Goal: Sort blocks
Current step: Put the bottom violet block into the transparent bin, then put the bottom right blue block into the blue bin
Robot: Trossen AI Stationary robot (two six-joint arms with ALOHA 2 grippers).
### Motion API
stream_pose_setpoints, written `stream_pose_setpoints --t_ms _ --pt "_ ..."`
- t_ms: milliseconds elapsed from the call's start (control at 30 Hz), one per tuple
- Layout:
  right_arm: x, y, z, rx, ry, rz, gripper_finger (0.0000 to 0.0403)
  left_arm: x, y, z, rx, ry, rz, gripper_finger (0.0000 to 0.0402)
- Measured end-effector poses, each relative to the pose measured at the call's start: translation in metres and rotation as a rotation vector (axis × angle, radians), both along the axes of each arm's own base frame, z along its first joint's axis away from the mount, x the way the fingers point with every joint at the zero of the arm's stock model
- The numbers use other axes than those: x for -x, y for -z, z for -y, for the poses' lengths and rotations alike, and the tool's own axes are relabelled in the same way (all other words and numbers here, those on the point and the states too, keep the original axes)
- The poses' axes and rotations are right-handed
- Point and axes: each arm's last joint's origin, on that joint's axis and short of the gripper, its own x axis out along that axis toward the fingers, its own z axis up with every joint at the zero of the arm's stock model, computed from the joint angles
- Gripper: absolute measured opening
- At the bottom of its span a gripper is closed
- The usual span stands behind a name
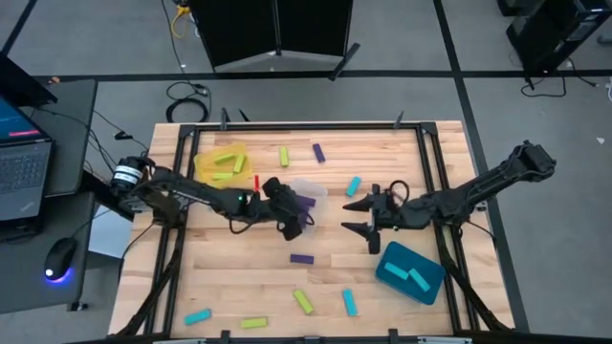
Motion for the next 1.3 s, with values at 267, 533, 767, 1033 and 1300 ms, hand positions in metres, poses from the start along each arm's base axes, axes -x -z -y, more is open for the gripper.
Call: stream_pose_setpoints --t_ms 267,533,767,1033,1300 --pt "-0.019 0.029 -0.015 -0.114 -0.037 -0.175 0.0274 0.004 -0.008 -0.001 -0.003 0.004 0.013 0.0331" --pt "-0.050 0.016 -0.066 -0.116 -0.042 -0.481 0.0277 0.035 -0.061 -0.004 -0.097 -0.043 0.135 0.0302" --pt "-0.076 0.023 -0.108 -0.147 0.097 -0.733 0.0280 0.065 -0.085 -0.010 -0.129 -0.077 0.130 0.0274" --pt "-0.096 0.043 -0.156 -0.206 0.263 -0.887 0.0280 0.095 -0.094 -0.013 -0.145 -0.077 0.048 0.0262" --pt "-0.096 0.067 -0.194 -0.303 0.412 -0.952 0.0281 0.116 -0.103 -0.010 -0.125 -0.065 0.048 0.0261"
